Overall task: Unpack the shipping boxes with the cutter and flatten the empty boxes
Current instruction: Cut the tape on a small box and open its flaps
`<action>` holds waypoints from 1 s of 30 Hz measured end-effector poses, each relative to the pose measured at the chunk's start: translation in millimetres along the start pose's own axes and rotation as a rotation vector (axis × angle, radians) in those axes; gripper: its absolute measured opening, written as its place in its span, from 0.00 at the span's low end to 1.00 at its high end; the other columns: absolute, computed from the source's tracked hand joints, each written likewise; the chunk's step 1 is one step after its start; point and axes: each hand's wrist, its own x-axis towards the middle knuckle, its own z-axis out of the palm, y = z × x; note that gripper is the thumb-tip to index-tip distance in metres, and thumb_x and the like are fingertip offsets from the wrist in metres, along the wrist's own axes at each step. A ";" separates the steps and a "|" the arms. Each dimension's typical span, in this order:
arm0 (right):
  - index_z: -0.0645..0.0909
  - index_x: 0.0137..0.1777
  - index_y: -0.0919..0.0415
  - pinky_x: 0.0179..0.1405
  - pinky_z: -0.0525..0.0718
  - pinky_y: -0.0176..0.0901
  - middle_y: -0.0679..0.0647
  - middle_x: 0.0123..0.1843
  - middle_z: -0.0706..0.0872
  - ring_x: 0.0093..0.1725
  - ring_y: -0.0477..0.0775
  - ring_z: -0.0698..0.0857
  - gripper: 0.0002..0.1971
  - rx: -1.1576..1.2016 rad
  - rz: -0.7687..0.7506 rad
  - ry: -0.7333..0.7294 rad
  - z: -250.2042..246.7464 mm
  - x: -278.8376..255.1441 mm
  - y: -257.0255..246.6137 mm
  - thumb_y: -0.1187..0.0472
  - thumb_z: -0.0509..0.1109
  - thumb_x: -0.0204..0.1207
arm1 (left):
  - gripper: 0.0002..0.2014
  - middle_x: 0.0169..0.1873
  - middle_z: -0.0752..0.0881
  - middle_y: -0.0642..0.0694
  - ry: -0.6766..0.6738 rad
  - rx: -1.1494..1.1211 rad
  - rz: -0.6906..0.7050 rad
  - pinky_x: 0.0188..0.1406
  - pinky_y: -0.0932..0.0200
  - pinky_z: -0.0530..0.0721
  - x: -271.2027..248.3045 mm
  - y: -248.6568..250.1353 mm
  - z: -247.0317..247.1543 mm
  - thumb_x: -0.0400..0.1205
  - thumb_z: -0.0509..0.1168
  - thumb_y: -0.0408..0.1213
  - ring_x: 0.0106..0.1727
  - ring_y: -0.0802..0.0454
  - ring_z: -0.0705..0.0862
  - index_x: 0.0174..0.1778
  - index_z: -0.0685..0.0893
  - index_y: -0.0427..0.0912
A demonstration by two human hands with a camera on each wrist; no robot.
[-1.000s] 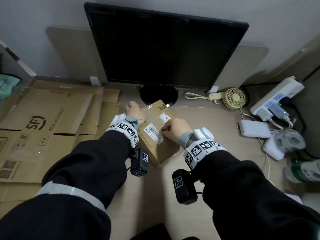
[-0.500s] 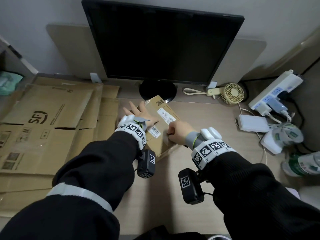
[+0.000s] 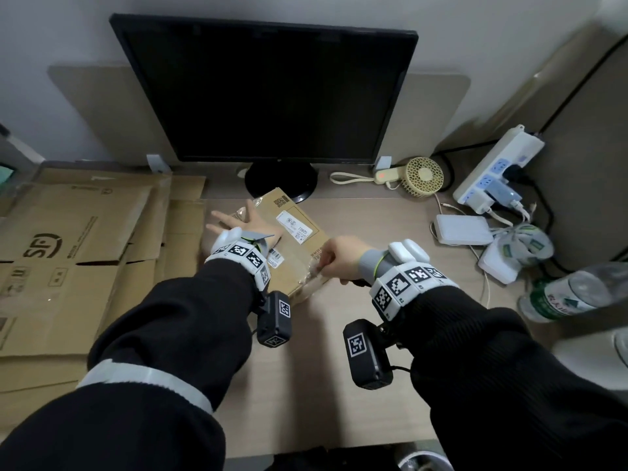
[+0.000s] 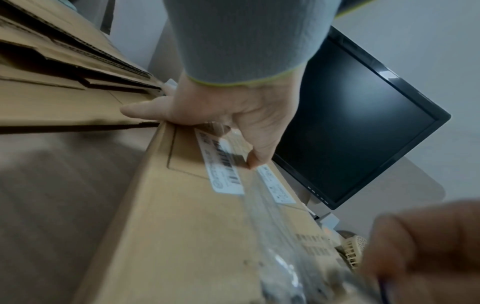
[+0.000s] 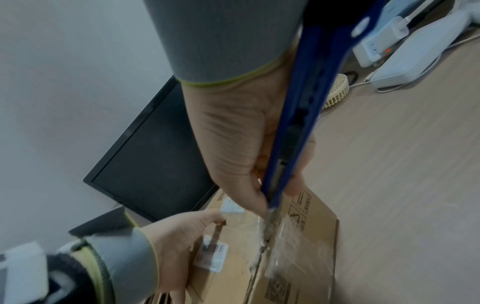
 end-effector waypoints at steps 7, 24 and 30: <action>0.78 0.42 0.61 0.41 0.74 0.43 0.59 0.47 0.84 0.47 0.61 0.80 0.12 -0.001 0.030 0.187 0.9 6.9 -1.3 0.55 0.61 0.83 | 0.47 0.81 0.31 0.35 -0.029 -0.273 0.038 0.79 0.34 0.58 -9.2 -13.0 -3.8 0.73 0.72 0.49 0.80 0.22 0.45 0.83 0.50 0.59; 0.72 0.61 0.61 0.40 0.81 0.44 0.54 0.54 0.84 0.52 0.57 0.86 0.41 0.031 0.089 0.172 45.3 37.3 -64.2 0.34 0.79 0.57 | 0.34 0.72 0.76 0.37 0.128 -0.630 0.017 0.58 0.63 0.68 -14.0 -155.0 -50.1 0.81 0.67 0.31 0.71 0.42 0.76 0.81 0.59 0.35; 0.78 0.57 0.64 0.28 0.79 0.37 0.57 0.50 0.85 0.43 0.57 0.86 0.29 0.029 0.100 0.150 43.0 45.4 -81.1 0.50 0.81 0.59 | 0.42 0.82 0.58 0.38 0.116 -0.342 -0.103 0.77 0.42 0.63 -23.0 -192.7 -43.8 0.81 0.67 0.44 0.80 0.35 0.61 0.85 0.47 0.47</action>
